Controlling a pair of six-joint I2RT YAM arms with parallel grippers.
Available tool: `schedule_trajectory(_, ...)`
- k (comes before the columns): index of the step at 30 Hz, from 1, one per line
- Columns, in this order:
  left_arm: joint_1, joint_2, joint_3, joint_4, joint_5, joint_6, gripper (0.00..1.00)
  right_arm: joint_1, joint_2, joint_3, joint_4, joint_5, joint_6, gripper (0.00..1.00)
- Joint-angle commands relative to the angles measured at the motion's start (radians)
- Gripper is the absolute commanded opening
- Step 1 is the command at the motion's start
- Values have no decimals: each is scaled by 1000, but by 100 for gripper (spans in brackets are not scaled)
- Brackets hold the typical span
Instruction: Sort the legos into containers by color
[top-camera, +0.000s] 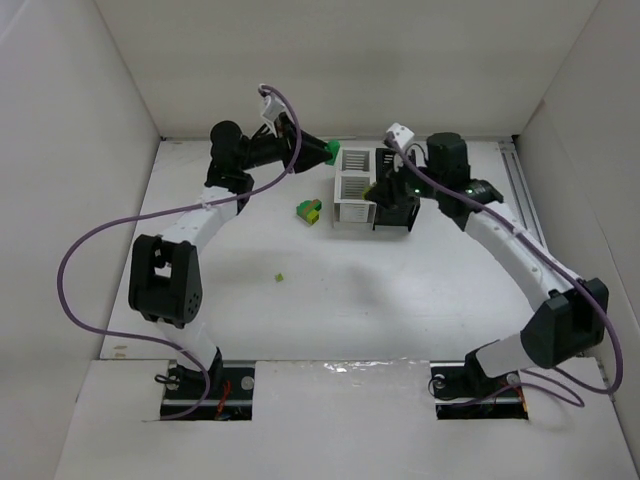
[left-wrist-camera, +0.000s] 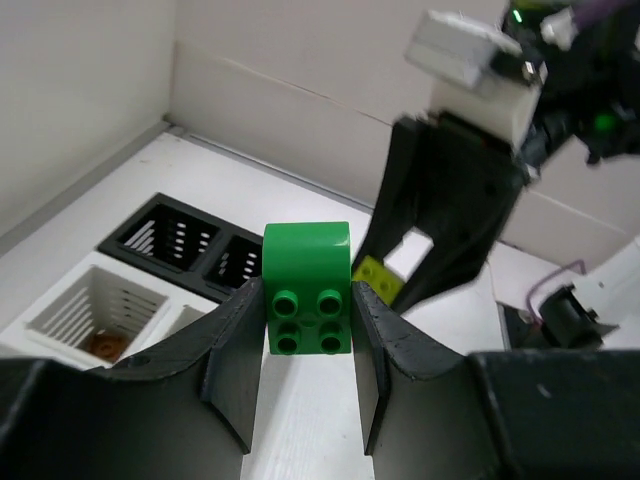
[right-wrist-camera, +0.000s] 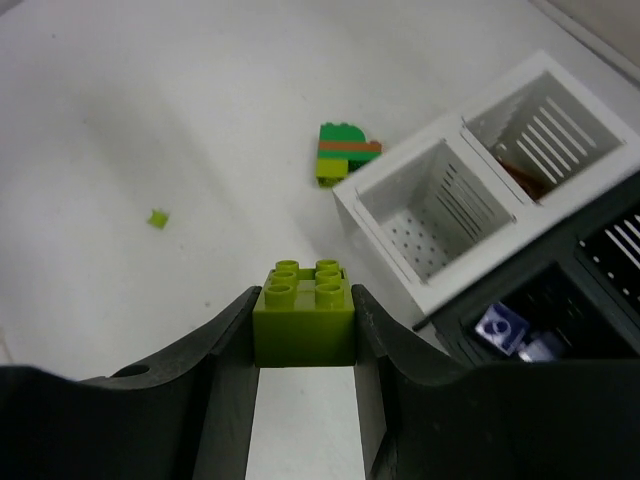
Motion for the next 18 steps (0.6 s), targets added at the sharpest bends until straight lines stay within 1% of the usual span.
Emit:
schedule_trajectory(1, 45, -47, 0, 59, -124, -28, 0, 87, 70, 11, 234, 199, 136, 0)
schedule_trajectory(2, 46, -60, 0, 23, -151, -2, 0, 117, 87, 44, 245, 247, 136, 0)
schedule_trajectory(3, 55, -75, 0, -26, -185, 75, 0, 130, 125, 63, 246, 276, 146, 0)
schedule_trajectory(4, 55, -102, 0, -126, -244, 119, 0, 140, 148, 105, 246, 308, 146, 0)
schedule_trajectory(5, 55, -116, 0, -153, -268, 148, 0, 140, 168, 106, 246, 309, 146, 0)
schedule_trajectory(7, 64, -147, -21, -181, -294, 176, 0, 140, 217, 158, 246, 325, 146, 0)
schedule_trajectory(10, 85, -158, -55, -181, -294, 165, 0, 140, 240, 193, 246, 325, 146, 0)
schedule_trajectory(14, 85, -193, -90, -219, -303, 189, 0, 140, 252, 204, 246, 347, 146, 0)
schedule_trajectory(18, 85, -193, -90, -248, -314, 220, 0, 150, 274, 193, 227, 367, 136, 0)
